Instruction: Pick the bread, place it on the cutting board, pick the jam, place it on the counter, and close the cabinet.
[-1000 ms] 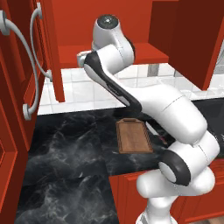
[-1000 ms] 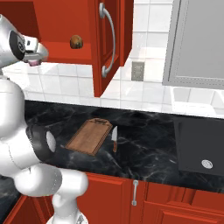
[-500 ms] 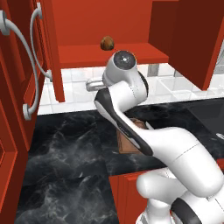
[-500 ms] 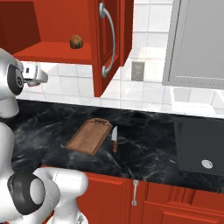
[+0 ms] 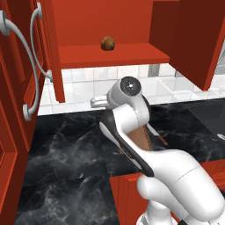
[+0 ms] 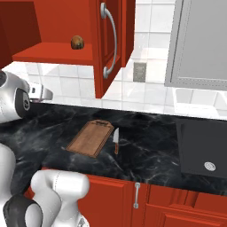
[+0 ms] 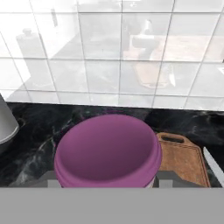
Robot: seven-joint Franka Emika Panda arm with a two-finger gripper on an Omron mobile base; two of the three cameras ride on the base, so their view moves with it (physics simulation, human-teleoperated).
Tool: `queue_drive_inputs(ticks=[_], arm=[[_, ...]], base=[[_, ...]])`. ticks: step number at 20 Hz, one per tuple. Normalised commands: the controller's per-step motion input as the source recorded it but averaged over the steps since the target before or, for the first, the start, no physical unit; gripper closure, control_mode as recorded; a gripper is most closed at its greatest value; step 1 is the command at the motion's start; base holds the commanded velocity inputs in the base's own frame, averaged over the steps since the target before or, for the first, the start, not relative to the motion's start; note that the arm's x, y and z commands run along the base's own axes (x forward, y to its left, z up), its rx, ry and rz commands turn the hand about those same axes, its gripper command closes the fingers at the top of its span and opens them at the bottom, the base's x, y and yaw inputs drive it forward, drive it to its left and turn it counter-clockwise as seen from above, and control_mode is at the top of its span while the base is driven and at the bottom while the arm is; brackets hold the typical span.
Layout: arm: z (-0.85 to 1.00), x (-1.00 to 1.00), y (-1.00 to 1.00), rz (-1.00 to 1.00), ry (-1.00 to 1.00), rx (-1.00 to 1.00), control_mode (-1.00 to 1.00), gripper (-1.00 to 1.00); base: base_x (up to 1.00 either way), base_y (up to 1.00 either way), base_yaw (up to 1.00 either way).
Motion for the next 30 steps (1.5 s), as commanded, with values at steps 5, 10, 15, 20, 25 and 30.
queue_drive_inputs(ticks=[5,10,15,20,25,30], arm=[[-0.53,0.00,0.00,0.00,0.01,0.00,-1.00,1.00],[-0.41,0.01,0.00,0.00,0.01,0.00,-1.00,1.00],[-0.45,0.00,0.00,0.01,0.00,0.00,-1.00,1.00],[-0.44,0.02,0.00,0.01,0.00,0.00,-1.00,1.00],[-0.28,0.06,0.00,0.03,0.01,0.01,-1.00,1.00],[-0.30,0.13,0.00,0.04,0.02,0.00,-1.00,1.00]], base=[[0.00,0.00,0.00],[0.00,0.00,0.00],[0.00,0.00,0.00],[0.00,0.00,0.00],[0.00,0.00,0.00],[0.00,0.00,0.00]])
